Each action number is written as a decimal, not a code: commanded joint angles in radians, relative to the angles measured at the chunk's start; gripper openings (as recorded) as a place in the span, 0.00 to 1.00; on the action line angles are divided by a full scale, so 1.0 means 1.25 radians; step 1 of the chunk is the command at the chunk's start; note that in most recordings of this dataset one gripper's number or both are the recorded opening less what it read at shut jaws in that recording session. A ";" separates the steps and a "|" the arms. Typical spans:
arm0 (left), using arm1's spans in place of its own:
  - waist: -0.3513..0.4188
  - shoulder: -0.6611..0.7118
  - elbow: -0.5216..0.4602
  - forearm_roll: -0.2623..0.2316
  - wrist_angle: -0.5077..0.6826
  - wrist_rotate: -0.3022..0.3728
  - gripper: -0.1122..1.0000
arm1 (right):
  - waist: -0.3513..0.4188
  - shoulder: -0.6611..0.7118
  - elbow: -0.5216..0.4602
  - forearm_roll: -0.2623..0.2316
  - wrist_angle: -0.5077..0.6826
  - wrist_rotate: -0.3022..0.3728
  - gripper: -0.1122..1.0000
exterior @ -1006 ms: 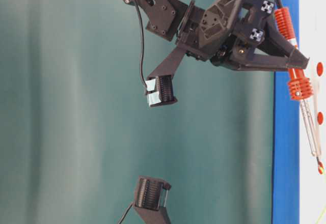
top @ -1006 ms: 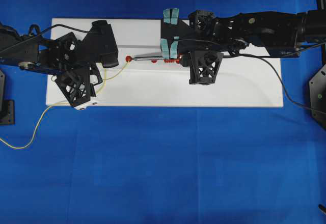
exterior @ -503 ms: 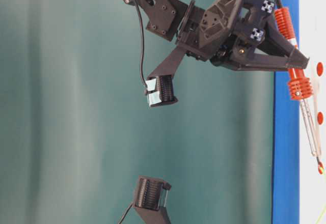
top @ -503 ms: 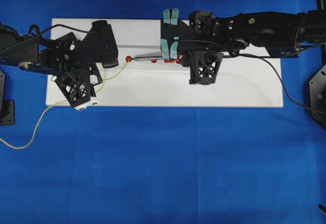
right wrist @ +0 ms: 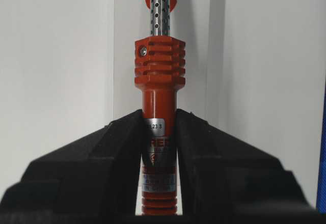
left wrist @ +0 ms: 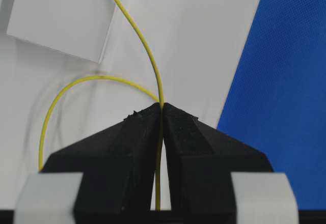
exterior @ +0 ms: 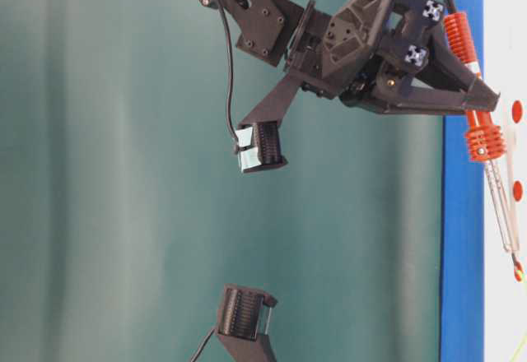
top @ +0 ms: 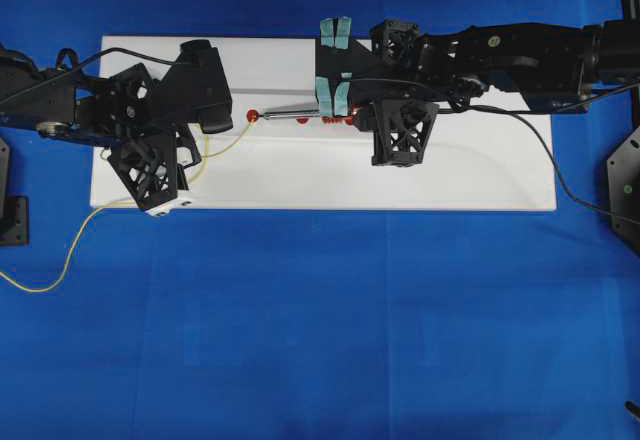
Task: Touch the tip of the soldering iron to the tip of the solder at the mark.
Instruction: 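Move right gripper left, bringing iron tip toward the left red dot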
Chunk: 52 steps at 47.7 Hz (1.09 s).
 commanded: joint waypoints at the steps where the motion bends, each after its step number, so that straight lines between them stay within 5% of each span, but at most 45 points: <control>1: -0.001 -0.009 -0.015 0.001 -0.002 -0.001 0.12 | 0.001 -0.011 -0.020 -0.002 -0.002 0.001 0.16; 52: -0.013 -0.063 -0.015 0.001 0.026 -0.004 0.12 | 0.001 -0.011 -0.020 -0.002 -0.004 0.002 0.16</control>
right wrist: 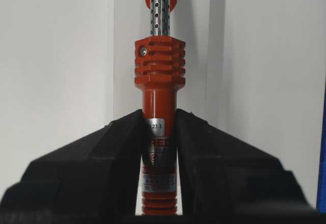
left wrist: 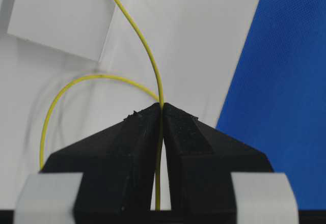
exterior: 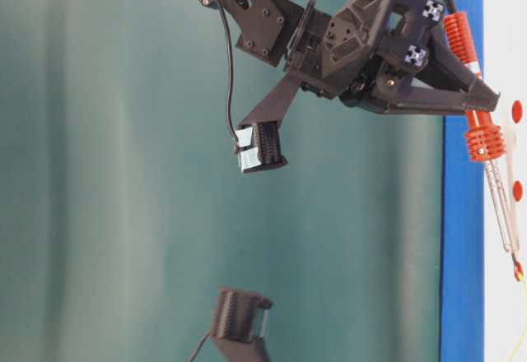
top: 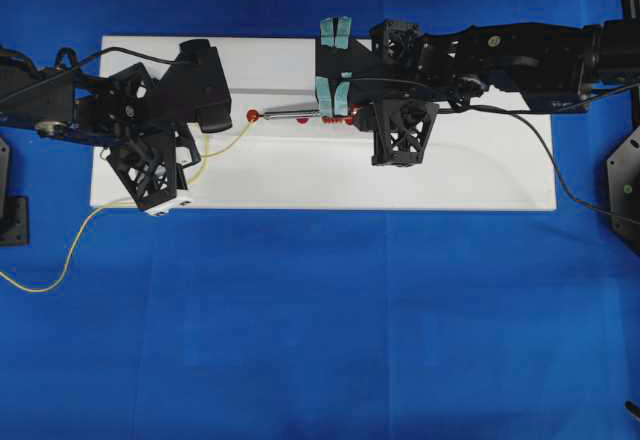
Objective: Touch the tip of the soldering iron to the tip of the solder at the mark.
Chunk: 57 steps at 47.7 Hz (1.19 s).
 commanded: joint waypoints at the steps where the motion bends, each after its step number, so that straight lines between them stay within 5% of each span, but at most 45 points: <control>1: -0.012 -0.050 -0.013 0.001 0.012 -0.004 0.12 | 0.001 -0.011 -0.020 -0.001 -0.002 0.001 0.16; 24: -0.049 -0.274 0.067 0.001 0.058 -0.055 0.12 | 0.000 -0.010 -0.020 0.000 -0.007 0.001 0.16; 43: -0.049 -0.287 0.077 0.001 0.059 -0.058 0.12 | 0.000 -0.093 0.004 -0.001 -0.006 0.001 0.16; 57: -0.050 -0.292 0.080 0.001 0.061 -0.058 0.12 | -0.016 -0.227 0.109 -0.011 -0.016 0.005 0.16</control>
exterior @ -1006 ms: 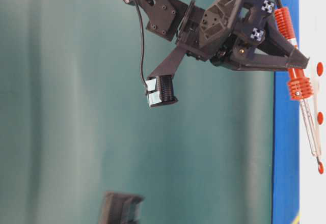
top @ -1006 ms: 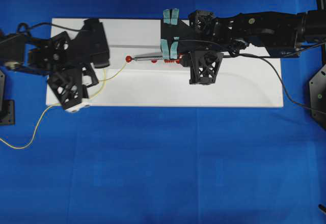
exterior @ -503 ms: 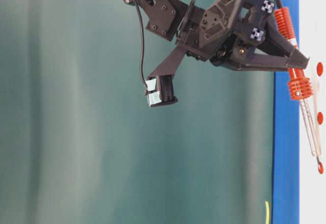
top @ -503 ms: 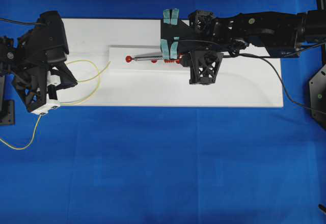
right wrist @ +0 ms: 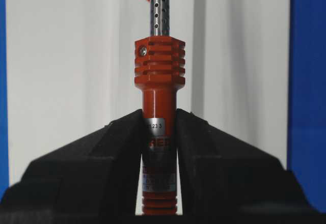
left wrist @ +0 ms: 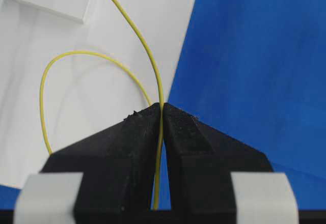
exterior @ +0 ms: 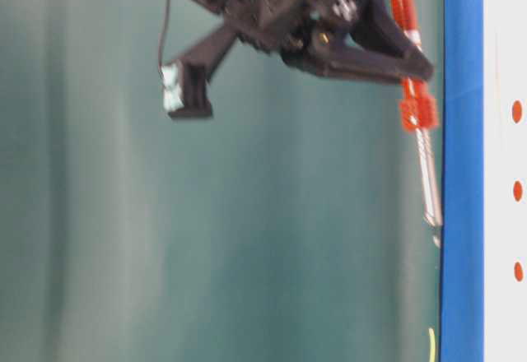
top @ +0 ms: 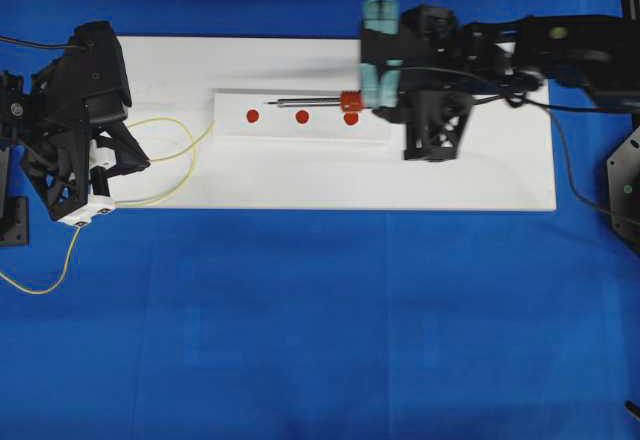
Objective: Touch the tip of the soldering iron to the tip of the solder at the mark.
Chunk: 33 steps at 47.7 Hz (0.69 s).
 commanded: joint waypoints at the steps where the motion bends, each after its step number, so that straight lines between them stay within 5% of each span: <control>1: 0.000 -0.006 -0.009 0.001 -0.002 0.000 0.12 | -0.010 -0.050 0.017 -0.004 -0.013 0.004 0.16; 22: 0.000 0.028 -0.031 0.001 -0.023 -0.001 0.12 | -0.023 -0.085 0.054 -0.005 -0.036 0.015 0.16; 33: 0.000 0.146 -0.114 0.001 -0.042 0.009 0.12 | -0.029 -0.091 0.060 -0.013 -0.036 0.015 0.16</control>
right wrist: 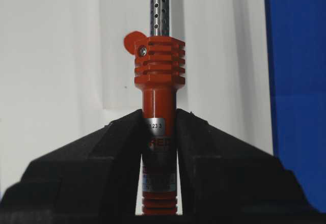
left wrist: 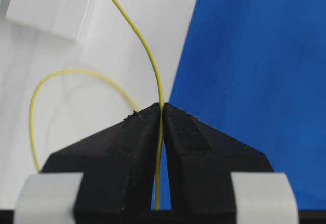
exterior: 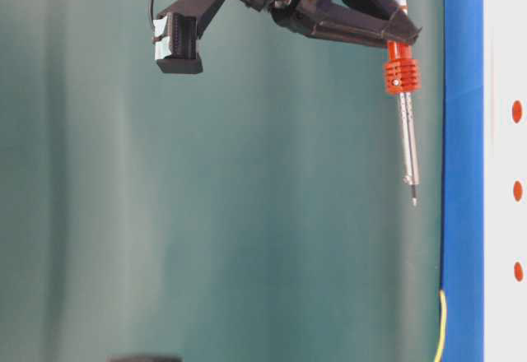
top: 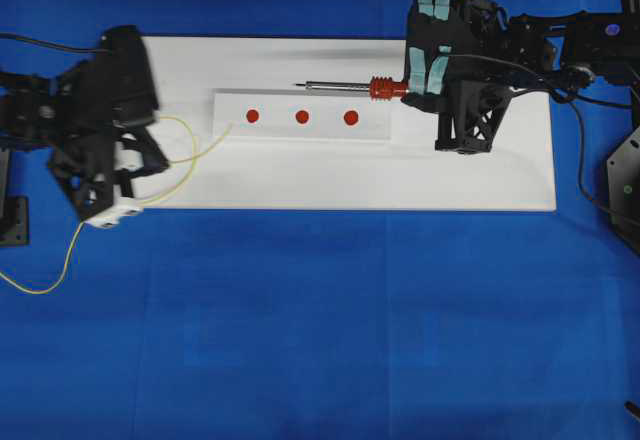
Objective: Touch the tip of the soldering iron to the tip of the solder at the mark.
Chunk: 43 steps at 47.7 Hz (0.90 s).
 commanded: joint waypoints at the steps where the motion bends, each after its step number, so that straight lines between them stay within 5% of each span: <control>1: 0.001 0.048 -0.060 0.001 -0.011 0.002 0.12 | -0.004 -0.021 -0.007 -0.007 -0.007 0.001 0.16; 21: 0.049 0.274 -0.175 0.007 -0.055 0.005 0.12 | -0.005 -0.021 0.012 -0.015 -0.015 0.001 0.16; 43: 0.049 0.306 -0.184 0.007 -0.065 0.001 0.12 | -0.012 -0.021 0.036 -0.015 -0.044 0.001 0.16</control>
